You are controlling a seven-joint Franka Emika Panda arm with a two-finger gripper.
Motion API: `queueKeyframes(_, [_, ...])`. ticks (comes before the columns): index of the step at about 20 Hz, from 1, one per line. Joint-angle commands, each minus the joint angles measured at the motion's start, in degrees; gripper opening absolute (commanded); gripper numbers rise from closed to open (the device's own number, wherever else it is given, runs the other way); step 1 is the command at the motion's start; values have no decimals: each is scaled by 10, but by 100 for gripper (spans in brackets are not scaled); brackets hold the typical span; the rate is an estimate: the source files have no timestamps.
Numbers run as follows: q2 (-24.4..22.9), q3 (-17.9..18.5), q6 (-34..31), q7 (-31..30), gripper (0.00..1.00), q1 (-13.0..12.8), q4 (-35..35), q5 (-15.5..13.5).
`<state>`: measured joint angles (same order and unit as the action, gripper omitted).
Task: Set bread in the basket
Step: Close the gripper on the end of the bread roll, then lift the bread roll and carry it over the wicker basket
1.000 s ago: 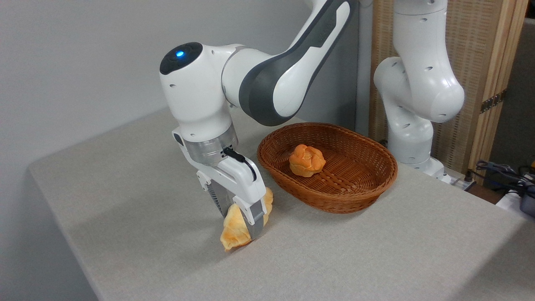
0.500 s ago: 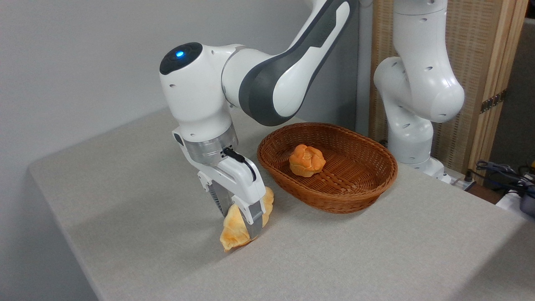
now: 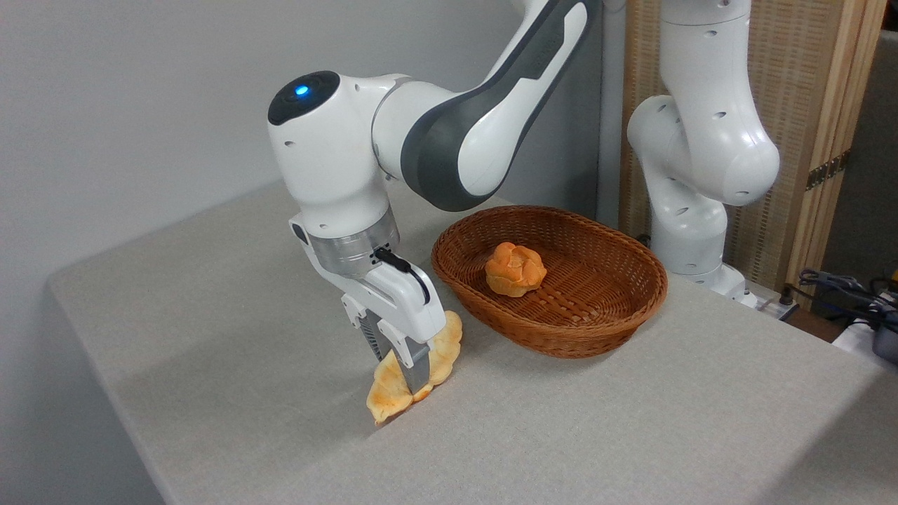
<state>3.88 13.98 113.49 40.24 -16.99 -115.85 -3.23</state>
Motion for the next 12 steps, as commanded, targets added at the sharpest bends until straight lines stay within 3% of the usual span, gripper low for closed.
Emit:
queueKeyframes(1, [-10, 3, 1, 8, 39, -2, 6, 8])
queueKeyframes(12, [-82, -4, -70, 2, 44, -9, 44, -22])
